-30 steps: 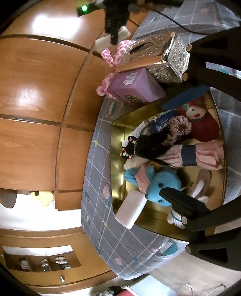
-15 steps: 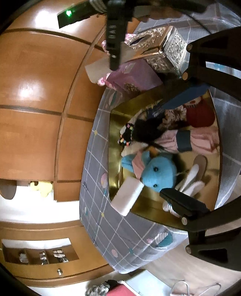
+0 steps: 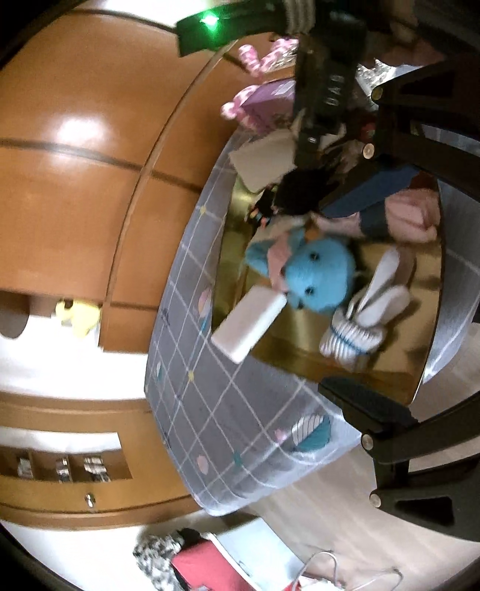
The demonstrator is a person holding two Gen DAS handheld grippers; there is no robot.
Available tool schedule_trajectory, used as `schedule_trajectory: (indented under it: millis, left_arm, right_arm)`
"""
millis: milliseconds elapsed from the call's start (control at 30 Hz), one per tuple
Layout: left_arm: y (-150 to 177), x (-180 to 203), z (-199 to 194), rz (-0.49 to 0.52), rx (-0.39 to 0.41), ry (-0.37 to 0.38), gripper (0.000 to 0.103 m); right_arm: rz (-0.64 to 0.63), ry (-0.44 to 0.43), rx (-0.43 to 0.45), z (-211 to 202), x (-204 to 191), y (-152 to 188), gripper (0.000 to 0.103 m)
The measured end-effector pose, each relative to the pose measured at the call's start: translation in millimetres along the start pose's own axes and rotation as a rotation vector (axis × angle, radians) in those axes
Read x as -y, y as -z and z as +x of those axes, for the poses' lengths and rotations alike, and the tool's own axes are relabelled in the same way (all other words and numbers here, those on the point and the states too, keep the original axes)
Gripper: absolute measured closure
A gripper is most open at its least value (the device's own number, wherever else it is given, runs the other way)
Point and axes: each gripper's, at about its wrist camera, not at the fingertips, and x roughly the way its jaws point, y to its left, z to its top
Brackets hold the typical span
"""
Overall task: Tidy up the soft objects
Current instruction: 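Carry the white mesh cloth into the gold tray and release it with the right gripper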
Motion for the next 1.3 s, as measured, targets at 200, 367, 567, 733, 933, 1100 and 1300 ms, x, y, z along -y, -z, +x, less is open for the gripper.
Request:
schedule_trajectory:
  millis: [200, 367, 567, 733, 933, 1100, 1300]
  left_arm:
    - [-4, -19, 2, -0.047, 0.007, -0.024, 0.015]
    - [-7, -26, 3, -0.069, 0.012, -0.044, 0.011]
    - [-4, -24, 7, -0.065, -0.006, -0.043, 0.008]
    - [-2, -19, 7, -0.049, -0.008, -0.047, 0.006]
    - [-2, -11, 2, -0.03, 0.011, -0.053, 0.0]
    - [0, -3, -1, -0.013, 0.01, -0.062, 0.0]
    - [3, 7, -6, -0.005, 0.006, -0.077, 0.0]
  right_arm:
    - [-0.036, -0.081, -0.047, 24, -26, 1, 0.055]
    - [-0.057, -0.043, -0.087, 50, -38, 1, 0.053]
    - [-0.011, 0.019, -0.103, 66, -22, -1, 0.052]
    - [-0.021, 0.002, -0.087, 54, -23, 4, 0.046]
    - [-0.025, 0.02, -0.009, 31, -21, 11, 0.035]
    - [-0.029, 0.051, 0.054, 9, -17, 18, 0.034]
    - [0.001, 0.114, 0.152, -22, -6, 35, 0.034]
